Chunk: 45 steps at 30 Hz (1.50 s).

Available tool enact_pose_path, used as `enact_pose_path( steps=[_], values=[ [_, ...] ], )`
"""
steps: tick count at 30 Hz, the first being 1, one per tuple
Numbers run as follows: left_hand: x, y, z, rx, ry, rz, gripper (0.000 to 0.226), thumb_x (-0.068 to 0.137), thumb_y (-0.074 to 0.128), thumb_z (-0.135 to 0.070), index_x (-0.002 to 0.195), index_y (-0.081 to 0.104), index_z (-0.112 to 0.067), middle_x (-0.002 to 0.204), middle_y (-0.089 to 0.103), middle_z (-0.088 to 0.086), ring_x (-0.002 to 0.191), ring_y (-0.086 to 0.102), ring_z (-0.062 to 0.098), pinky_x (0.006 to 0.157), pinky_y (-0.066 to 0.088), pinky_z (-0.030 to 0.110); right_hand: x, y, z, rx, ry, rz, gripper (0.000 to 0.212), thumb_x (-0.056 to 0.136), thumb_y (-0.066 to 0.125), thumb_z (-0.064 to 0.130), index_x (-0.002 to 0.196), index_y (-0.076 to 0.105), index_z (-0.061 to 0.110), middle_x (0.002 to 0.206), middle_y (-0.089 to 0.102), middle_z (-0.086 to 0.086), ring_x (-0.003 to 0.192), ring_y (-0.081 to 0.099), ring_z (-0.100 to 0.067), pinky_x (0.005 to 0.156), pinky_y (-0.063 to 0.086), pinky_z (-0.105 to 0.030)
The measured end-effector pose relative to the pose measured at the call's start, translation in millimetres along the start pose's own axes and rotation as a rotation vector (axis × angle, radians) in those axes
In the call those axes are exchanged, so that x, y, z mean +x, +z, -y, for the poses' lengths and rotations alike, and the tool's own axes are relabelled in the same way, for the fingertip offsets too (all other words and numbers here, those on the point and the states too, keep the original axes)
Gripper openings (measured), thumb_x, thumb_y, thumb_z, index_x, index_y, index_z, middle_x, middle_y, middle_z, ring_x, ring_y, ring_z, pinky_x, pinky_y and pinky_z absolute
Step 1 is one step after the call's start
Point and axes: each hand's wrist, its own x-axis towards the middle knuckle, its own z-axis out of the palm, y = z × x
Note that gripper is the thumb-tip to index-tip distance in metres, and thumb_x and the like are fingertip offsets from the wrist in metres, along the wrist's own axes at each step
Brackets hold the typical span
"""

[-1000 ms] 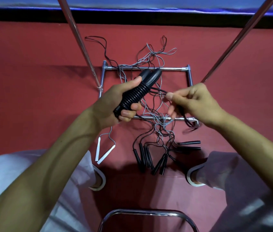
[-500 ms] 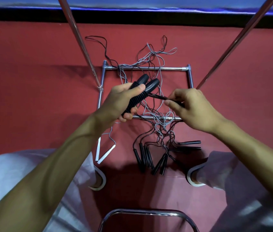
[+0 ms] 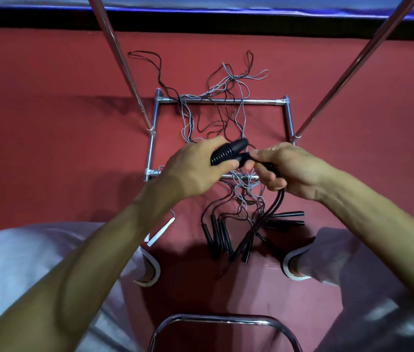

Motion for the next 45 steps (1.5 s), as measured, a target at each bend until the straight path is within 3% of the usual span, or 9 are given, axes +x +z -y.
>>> enact_pose_path(
  steps=[6,12,18,20,26,33,36,40,45],
  values=[
    [-5,-4,-4,0.193,0.071,-0.005,0.049,0.075,0.065,-0.072,0.099,0.054,-0.031,0.077,0.063,-0.006,0.074,0.06,0.025,0.063,0.047,0.035,2,12,-3,-0.028,-0.047,0.078,0.037,0.109,0.043,0.019,0.085,0.063,-0.002,0.045,0.036,-0.003,0.034,0.022,-0.01,0.044,0.01,-0.029],
    [-8,-6,-7,0.254,-0.018,-0.044,0.038,0.082,0.063,-0.062,0.086,0.063,-0.025,0.07,0.06,-0.005,0.07,0.06,0.026,0.059,0.039,0.031,3,15,-2,-0.183,-0.112,0.126,0.034,0.105,0.053,0.019,0.084,0.067,-0.003,0.045,0.041,-0.006,0.036,0.028,-0.014,0.04,0.017,-0.026],
    [-6,-10,-1,0.075,-0.136,0.312,0.062,0.07,0.073,-0.073,0.063,0.051,-0.015,0.052,0.046,-0.006,0.052,0.046,0.021,0.053,0.034,0.032,-4,3,3,-0.953,-0.36,0.072,0.017,0.092,0.073,0.015,0.075,0.07,0.012,0.056,0.063,-0.001,0.049,0.051,-0.013,0.052,0.042,-0.027],
    [-8,-9,-3,-0.089,-0.18,0.466,0.058,0.076,0.077,-0.065,0.06,0.049,-0.017,0.052,0.042,-0.001,0.048,0.039,0.021,0.053,0.033,0.03,-6,-3,6,-1.016,-0.448,0.009,0.014,0.087,0.078,0.014,0.075,0.071,0.018,0.063,0.068,0.0,0.056,0.061,-0.011,0.058,0.051,-0.033],
    [-14,-18,-21,-0.421,-0.289,0.752,0.055,0.086,0.072,-0.057,0.086,0.062,-0.003,0.051,0.042,0.01,0.04,0.033,0.017,0.046,0.027,0.026,-11,-19,22,-0.825,-0.567,0.087,0.012,0.078,0.087,0.021,0.086,0.081,0.013,0.081,0.073,-0.002,0.069,0.067,-0.013,0.065,0.05,-0.024],
    [-17,-35,-33,-0.559,-0.175,0.802,0.035,0.088,0.068,-0.051,0.062,0.062,-0.027,0.052,0.039,0.007,0.039,0.029,0.015,0.046,0.02,0.027,-7,-33,29,-0.565,-0.543,0.239,0.029,0.084,0.078,0.025,0.083,0.074,-0.003,0.064,0.056,-0.028,0.059,0.045,-0.02,0.055,0.038,-0.028],
    [-20,-36,-35,-0.569,-0.139,0.837,0.034,0.09,0.072,-0.049,0.064,0.062,-0.028,0.052,0.039,0.008,0.037,0.029,0.015,0.044,0.022,0.023,-4,-30,27,-0.489,-0.436,0.3,0.039,0.088,0.07,0.032,0.073,0.064,-0.004,0.053,0.04,-0.008,0.049,0.03,-0.013,0.046,0.028,-0.02],
    [-22,-38,-33,-0.617,-0.044,0.814,0.031,0.085,0.075,-0.043,0.065,0.059,-0.025,0.051,0.043,0.01,0.035,0.032,0.016,0.041,0.025,0.024,0,-10,16,-0.29,-0.328,0.337,0.045,0.097,0.059,0.039,0.055,0.054,0.023,0.049,0.036,0.006,0.043,0.026,-0.008,0.043,0.023,-0.02],
    [-25,-40,-30,-0.632,0.019,0.613,0.026,0.086,0.078,-0.037,0.071,0.062,-0.023,0.051,0.047,0.015,0.035,0.037,0.018,0.041,0.03,0.024,2,24,-4,0.002,-0.219,0.164,0.049,0.093,0.055,0.048,0.051,0.054,0.022,0.052,0.037,-0.001,0.051,0.025,-0.017,0.057,0.014,-0.037]
  ],
)
